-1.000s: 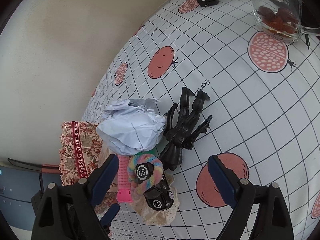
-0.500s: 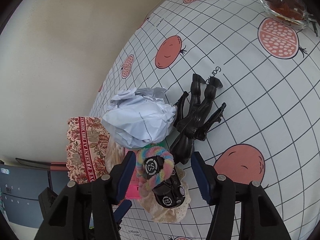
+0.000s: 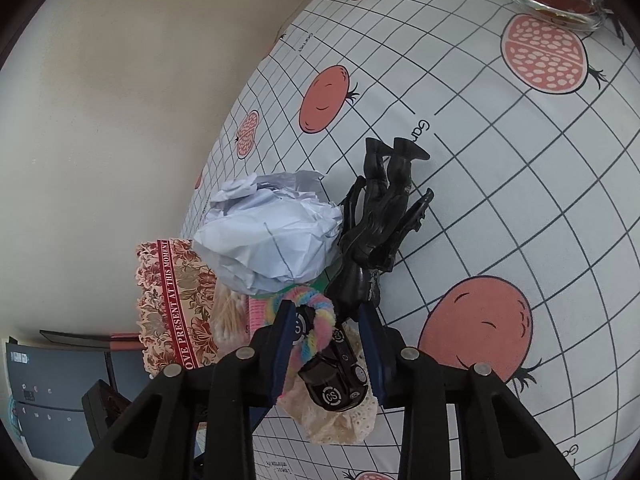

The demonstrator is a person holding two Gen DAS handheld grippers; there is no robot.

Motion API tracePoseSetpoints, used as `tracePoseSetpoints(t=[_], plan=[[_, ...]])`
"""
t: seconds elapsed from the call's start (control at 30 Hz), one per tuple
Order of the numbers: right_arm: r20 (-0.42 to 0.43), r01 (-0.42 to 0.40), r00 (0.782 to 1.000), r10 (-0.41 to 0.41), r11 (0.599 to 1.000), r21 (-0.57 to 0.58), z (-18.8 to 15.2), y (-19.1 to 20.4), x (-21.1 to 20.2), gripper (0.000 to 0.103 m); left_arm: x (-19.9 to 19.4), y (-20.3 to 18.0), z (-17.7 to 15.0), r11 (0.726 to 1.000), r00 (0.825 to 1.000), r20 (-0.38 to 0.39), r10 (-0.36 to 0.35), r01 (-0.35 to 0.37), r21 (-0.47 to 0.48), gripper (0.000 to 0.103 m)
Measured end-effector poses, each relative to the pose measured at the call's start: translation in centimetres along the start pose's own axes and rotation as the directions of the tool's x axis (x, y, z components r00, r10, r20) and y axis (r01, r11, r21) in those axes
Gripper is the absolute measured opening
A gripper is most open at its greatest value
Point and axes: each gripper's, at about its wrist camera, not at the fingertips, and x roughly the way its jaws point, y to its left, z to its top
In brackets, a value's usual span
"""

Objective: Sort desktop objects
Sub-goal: 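Grasp the rainbow hair tie with the right tool, then grasp the pink hair roller with the left tool while the right tool lifts the hair tie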

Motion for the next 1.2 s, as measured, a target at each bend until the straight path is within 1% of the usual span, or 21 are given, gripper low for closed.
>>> tracePoseSetpoints(t=[0.03,0.1,0.2,0.27,0.33,0.37,0.4,0.43,0.5,0.53,0.63,0.73,0.83,1.03,1.2], plan=[[0.001,0.000,1.000,0.000,1.000,-0.006,0.0,0.2,0.0,0.031,-0.1,0.1,0.0,1.000,1.000,-0.002,-0.001,0.001,0.002,0.069],[-0.002,-0.012,1.000,0.012,1.000,-0.012,-0.1,0.4,-0.1,0.028,0.0,0.0,0.0,1.000,1.000,-0.007,-0.003,0.003,0.008,0.066],[0.001,-0.008,1.000,0.008,1.000,-0.028,-0.2,1.2,0.2,0.027,0.2,0.3,-0.2,1.000,1.000,-0.023,0.009,-0.009,0.009,0.065],[-0.002,0.008,1.000,-0.008,0.999,-0.035,-0.3,1.4,0.4,0.027,0.2,0.3,-0.3,1.000,1.000,-0.030,0.002,-0.001,0.009,0.059],[-0.008,0.011,1.000,-0.011,1.000,-0.026,-0.5,1.6,0.9,0.027,0.2,0.2,-0.4,1.000,1.000,-0.029,0.001,-0.001,0.020,0.050],[-0.010,0.012,1.000,-0.012,1.000,-0.023,-0.5,1.6,1.0,0.027,0.2,0.1,-0.4,1.000,1.000,-0.027,0.000,0.001,0.024,0.049],[-0.008,0.014,1.000,-0.014,1.000,-0.024,-0.5,1.5,1.0,0.025,0.2,0.1,-0.4,1.000,1.000,-0.029,-0.002,0.002,0.025,0.046],[-0.004,0.016,1.000,-0.016,1.000,-0.025,-0.4,1.5,0.9,0.021,0.2,0.1,-0.5,1.000,1.000,-0.031,0.000,0.001,0.026,0.044],[0.002,0.012,1.000,-0.012,0.999,-0.031,-0.4,1.6,0.8,0.019,0.4,0.1,-0.4,1.000,0.999,-0.033,0.004,-0.003,0.024,0.041],[0.003,0.013,1.000,-0.012,0.999,-0.037,-0.4,1.7,0.7,0.016,0.3,0.2,-0.4,1.000,0.999,-0.033,0.003,-0.002,0.022,0.039],[0.005,0.006,1.000,-0.006,0.999,-0.050,-0.4,2.0,0.4,0.013,0.3,0.3,-0.3,1.000,1.000,-0.031,-0.001,0.002,0.018,0.036],[0.018,-0.007,1.000,0.008,0.998,-0.063,-0.5,2.6,0.1,0.011,0.3,0.1,-0.4,1.000,1.000,-0.030,-0.001,0.002,0.022,0.036],[0.065,-0.008,0.998,0.014,0.996,-0.091,-0.5,3.1,-1.0,0.011,0.3,-0.1,-0.4,1.000,1.000,-0.029,-0.006,0.006,0.029,0.033],[0.165,-0.026,0.985,0.051,0.989,-0.146,0.0,4.2,-3.6,0.011,0.1,-0.4,-0.3,0.999,1.000,-0.026,-0.010,0.011,0.044,0.032],[0.204,-0.051,0.975,0.083,0.986,-0.158,0.3,4.6,-5.2,0.011,-0.5,-1.0,-0.2,0.997,1.000,-0.009,-0.018,0.019,0.069,0.032]])
